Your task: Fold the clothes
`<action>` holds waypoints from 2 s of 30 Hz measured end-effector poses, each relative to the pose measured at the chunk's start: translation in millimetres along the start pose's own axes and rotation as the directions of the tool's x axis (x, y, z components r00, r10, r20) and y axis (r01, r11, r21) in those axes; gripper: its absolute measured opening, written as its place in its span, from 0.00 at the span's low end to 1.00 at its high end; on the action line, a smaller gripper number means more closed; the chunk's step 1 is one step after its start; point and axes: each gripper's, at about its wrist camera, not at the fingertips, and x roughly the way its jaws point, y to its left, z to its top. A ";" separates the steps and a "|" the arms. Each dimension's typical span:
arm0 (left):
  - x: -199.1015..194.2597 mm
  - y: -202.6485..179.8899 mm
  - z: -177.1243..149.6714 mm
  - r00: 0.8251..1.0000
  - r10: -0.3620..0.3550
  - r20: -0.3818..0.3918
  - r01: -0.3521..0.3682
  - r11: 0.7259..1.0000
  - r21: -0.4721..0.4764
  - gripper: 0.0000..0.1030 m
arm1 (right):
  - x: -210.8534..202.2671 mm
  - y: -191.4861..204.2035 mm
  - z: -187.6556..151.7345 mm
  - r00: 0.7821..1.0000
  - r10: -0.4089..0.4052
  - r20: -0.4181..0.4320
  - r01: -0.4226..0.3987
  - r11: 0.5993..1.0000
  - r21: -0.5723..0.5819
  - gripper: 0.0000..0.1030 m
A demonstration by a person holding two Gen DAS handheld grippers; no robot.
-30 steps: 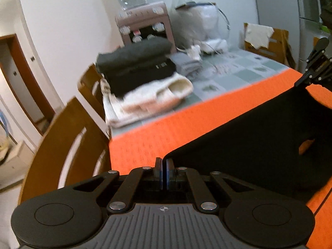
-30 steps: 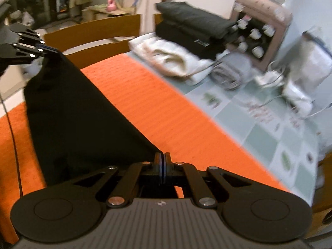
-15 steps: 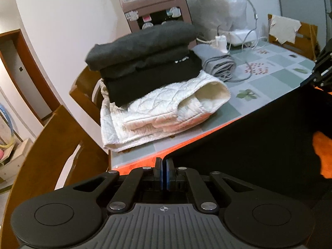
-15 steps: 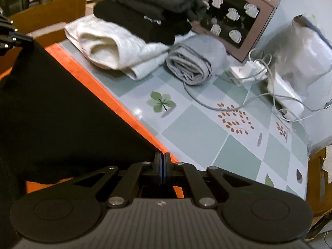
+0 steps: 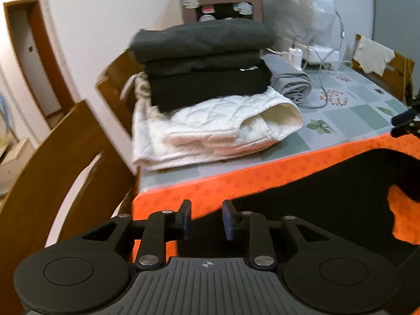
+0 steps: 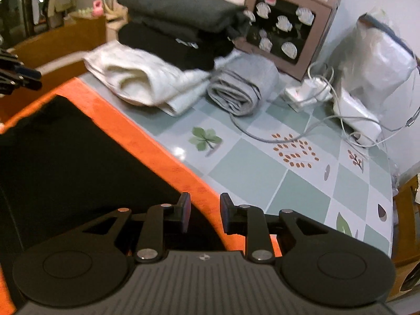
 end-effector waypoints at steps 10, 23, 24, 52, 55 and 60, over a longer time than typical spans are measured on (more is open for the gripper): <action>-81.5 14.0 -63.2 0.999 0.019 -0.037 -0.026 0.984 -0.177 0.34 | -77.8 64.9 -44.4 0.984 0.180 0.007 -0.180 0.983 0.027 0.28; -84.0 13.3 -150.4 0.987 0.074 -0.146 -0.110 0.960 -0.259 0.42 | -87.9 171.2 -127.0 0.975 0.205 -0.086 -0.210 0.976 -0.057 0.32; -81.3 13.6 -151.8 0.987 0.069 -0.147 -0.107 0.958 -0.265 0.42 | -85.0 175.9 -129.8 0.977 0.195 -0.088 -0.201 0.977 -0.073 0.32; -23.5 1.4 -69.9 0.975 0.199 -0.102 -0.217 0.951 -0.218 0.09 | -31.8 80.3 -81.0 0.992 0.097 -0.084 -0.094 0.995 0.046 0.08; -20.4 0.9 -70.4 0.973 0.205 -0.109 -0.225 0.949 -0.221 0.09 | -56.7 82.1 -88.7 0.995 0.096 -0.036 -0.093 0.994 0.055 0.12; -17.8 -1.1 -70.7 0.970 0.211 -0.117 -0.232 0.949 -0.215 0.09 | -87.9 101.9 -106.4 0.990 0.143 0.003 -0.143 0.989 0.032 0.32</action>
